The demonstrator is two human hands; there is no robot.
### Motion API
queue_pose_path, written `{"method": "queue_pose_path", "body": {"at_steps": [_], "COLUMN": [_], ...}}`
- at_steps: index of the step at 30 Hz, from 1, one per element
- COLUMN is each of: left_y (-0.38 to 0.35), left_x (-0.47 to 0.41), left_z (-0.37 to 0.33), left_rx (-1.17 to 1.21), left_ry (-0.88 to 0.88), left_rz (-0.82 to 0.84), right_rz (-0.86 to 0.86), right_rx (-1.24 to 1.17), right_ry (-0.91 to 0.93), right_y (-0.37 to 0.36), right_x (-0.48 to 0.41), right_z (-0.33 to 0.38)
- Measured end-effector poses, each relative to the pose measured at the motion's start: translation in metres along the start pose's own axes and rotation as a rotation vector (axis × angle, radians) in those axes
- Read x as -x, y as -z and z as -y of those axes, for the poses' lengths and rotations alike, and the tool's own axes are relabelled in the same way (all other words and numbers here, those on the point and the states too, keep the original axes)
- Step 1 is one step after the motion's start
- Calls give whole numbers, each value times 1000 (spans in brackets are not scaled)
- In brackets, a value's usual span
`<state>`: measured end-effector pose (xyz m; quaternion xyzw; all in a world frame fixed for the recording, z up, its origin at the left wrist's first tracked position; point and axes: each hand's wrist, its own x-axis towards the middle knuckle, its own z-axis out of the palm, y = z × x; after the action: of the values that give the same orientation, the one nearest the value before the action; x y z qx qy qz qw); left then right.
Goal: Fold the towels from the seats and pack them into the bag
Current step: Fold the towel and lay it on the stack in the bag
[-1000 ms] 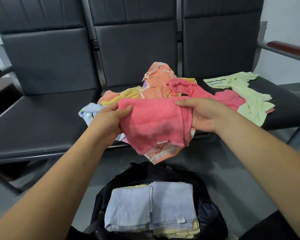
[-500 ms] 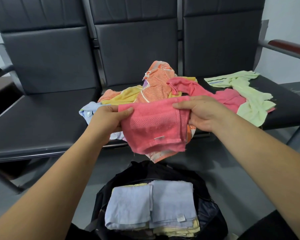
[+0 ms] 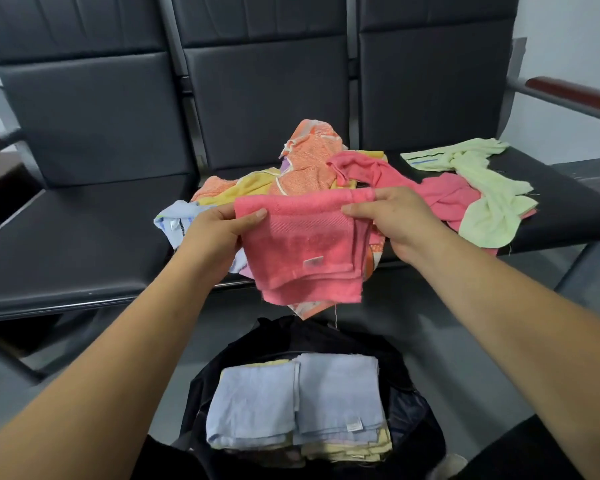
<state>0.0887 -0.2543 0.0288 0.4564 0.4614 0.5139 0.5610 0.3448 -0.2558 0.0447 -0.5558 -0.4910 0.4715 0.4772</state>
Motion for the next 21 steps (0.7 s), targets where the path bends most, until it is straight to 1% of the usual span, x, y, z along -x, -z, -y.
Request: {"method": "queue_pose_path", "body": {"at_steps": [2,4,7,9,11,13,14,17,21], "left_y": [-10,-17,-25,-30,-37,-43,-44,-42,-40], "left_x": [3,4,2,2,4,7,7,4,7], "left_z": [4,8,14,18,24,33,39,69,114], "left_rx": [63,81,79,2,-114,-219,-266,-377,-491], "left_ry": [4,-26,-91,-127,-145,-149,-135,-17,154], "left_rz": [-37,-70,-31,-34,-77,-83,-49,82,185], "right_rz": [-13,-6,3,0,-11,-10,5,111,141], "right_rx": [46,29,-71,-146,-177,-199,-218,-270,-114], "right_ry": [53,96,138,141,133,101,73,-65,-237], "right_y": [4,9,18,22,25,27,28,30,27], "right_x": [3,6,9,11,13,14,15,18,24], "right_z": [-1,-3,-9,-15,-25,-38,-45,-73,-122]}}
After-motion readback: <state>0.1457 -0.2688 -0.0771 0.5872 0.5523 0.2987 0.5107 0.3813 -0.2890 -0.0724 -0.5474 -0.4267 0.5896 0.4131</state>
